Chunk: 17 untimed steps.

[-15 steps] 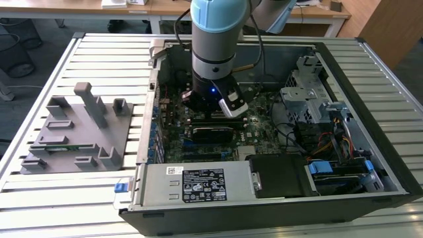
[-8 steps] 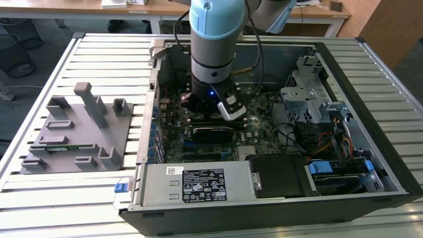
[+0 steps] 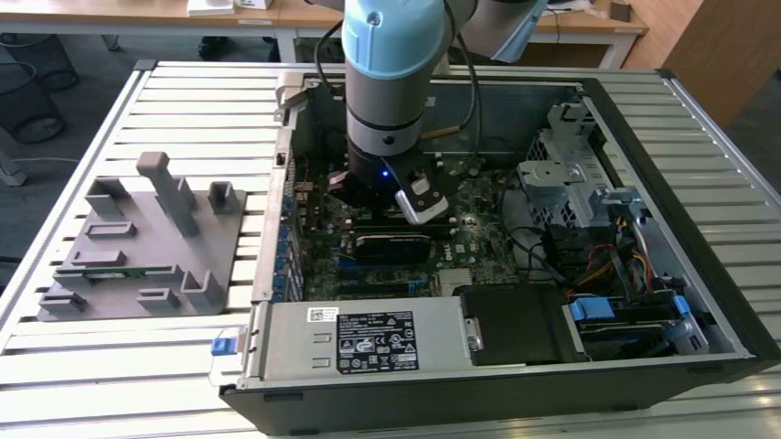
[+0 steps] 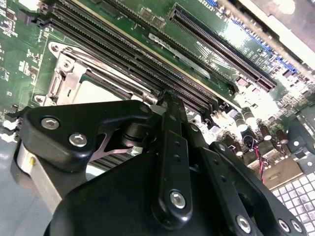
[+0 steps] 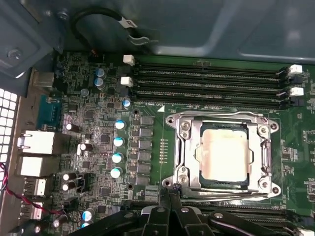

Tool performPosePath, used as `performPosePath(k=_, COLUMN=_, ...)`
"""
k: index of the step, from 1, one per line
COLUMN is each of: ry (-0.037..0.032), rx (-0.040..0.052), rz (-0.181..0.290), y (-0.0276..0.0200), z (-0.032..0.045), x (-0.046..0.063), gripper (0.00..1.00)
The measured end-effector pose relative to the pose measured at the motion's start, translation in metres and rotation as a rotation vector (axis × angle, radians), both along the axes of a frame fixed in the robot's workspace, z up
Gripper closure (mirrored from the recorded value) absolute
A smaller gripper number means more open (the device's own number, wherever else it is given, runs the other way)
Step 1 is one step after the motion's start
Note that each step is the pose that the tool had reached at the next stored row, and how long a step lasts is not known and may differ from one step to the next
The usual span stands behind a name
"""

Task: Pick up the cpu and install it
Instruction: 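Install the second cpu locking lever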

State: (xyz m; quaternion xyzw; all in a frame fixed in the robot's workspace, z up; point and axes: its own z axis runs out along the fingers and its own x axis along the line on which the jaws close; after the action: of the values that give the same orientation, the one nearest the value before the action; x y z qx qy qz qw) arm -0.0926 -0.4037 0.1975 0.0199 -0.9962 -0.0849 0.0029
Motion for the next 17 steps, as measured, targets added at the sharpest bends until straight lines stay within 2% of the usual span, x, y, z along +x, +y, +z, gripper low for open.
performPosePath(k=3, ry=0.0003, rx=0.0023, rz=0.0, y=-0.0001, z=-0.0007, x=-0.0002, gripper=0.89)
performPosePath(k=6, ry=0.0001, rx=0.0094, rz=0.0, y=0.0, z=-0.0007, x=-0.0005, gripper=0.89)
performPosePath(k=11, ry=0.0, rx=0.0105, rz=0.0, y=-0.0005, z=0.0033, x=-0.0006, gripper=0.89)
performPosePath(k=17, ry=0.0001, rx=0.0277, rz=0.0, y=-0.0082, z=0.0034, x=-0.0006, gripper=0.89)
